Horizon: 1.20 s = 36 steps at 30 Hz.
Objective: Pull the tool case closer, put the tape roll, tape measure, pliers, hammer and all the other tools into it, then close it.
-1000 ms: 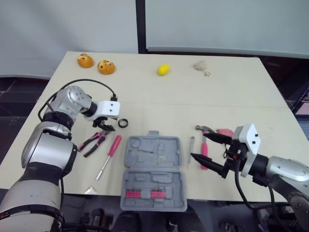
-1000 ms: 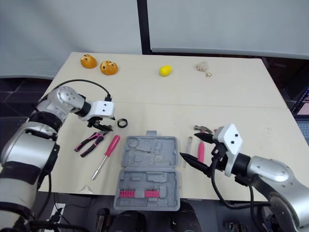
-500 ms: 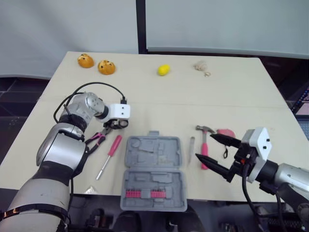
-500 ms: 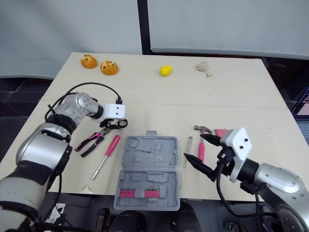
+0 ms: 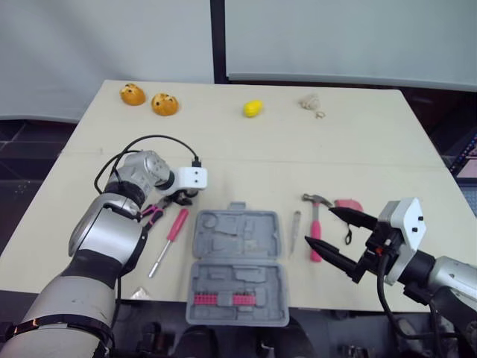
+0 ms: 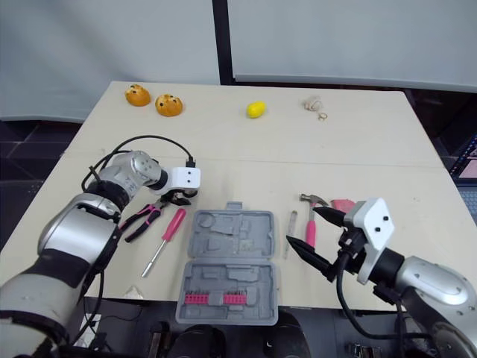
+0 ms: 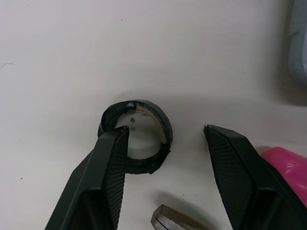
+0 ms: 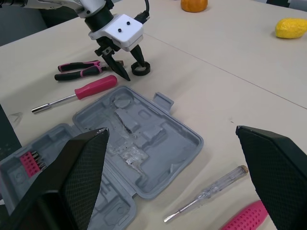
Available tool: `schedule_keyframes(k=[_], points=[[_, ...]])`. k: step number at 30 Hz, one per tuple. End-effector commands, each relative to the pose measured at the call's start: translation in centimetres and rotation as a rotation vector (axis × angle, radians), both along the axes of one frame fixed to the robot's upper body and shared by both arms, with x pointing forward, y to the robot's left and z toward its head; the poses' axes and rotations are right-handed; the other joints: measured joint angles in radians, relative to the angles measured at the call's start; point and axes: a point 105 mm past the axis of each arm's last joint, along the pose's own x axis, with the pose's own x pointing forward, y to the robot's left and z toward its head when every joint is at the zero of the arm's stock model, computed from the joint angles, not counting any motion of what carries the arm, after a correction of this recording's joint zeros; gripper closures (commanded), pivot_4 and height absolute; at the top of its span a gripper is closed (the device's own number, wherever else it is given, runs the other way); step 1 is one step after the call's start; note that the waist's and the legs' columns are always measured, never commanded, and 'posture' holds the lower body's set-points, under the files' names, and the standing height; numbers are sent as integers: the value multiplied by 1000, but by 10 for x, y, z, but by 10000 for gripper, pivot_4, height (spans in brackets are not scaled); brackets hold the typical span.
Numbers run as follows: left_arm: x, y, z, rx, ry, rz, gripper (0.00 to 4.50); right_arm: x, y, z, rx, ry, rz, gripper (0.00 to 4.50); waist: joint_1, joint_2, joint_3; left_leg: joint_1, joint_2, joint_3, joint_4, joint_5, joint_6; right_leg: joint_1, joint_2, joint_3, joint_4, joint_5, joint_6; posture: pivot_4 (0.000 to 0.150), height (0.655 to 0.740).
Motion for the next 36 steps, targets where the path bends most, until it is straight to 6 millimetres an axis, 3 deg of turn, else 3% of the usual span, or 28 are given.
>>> schedule_keyframes(k=[1,4,6,7,16,24,30,36], points=[[-2,-4,-8,16,7,-9,20393,-3,3,9,-18,-52,5,0,0,0,0,0,0,0,0,0,0,0,0,0,0,0,0,1500,7292],[-2,-7,-11,-12,19,5,30436,-5,4,11,-27,-58,9,0,2,0,0,0,0,0,0,0,0,0,0,0,0,0,0,1500,7292],[-3,-6,-10,-27,31,17,41326,-8,4,12,-29,-59,13,0,7,0,-1,0,0,-1,1,0,0,1,0,0,0,0,0,1500,7292],[-3,-6,-8,-34,32,24,44664,-9,4,12,-30,-59,15,0,8,0,-1,0,0,0,2,0,0,0,0,0,0,0,0,1500,7292],[-2,7,41,-130,45,12,44664,-19,-2,8,-57,-38,10,0,4,-2,0,-1,0,-1,2,0,0,0,1,0,1,0,0,1500,7292],[-36,6,78,-274,315,-139,44664,-34,-4,0,-35,11,-14,0,3,-2,-1,-1,0,-1,2,0,0,0,1,0,0,0,0,1500,7292],[-47,-19,68,-359,491,-128,44664,-39,4,-7,-8,51,42,0,1,-2,-1,-1,0,-1,2,0,1,1,2,2,0,0,0,1500,7292],[-70,-28,40,-312,612,-178,44664,-38,14,-12,14,66,72,0,-7,-2,-1,1,1,-3,2,0,-1,1,4,13,2,0,-1,1500,7292]])
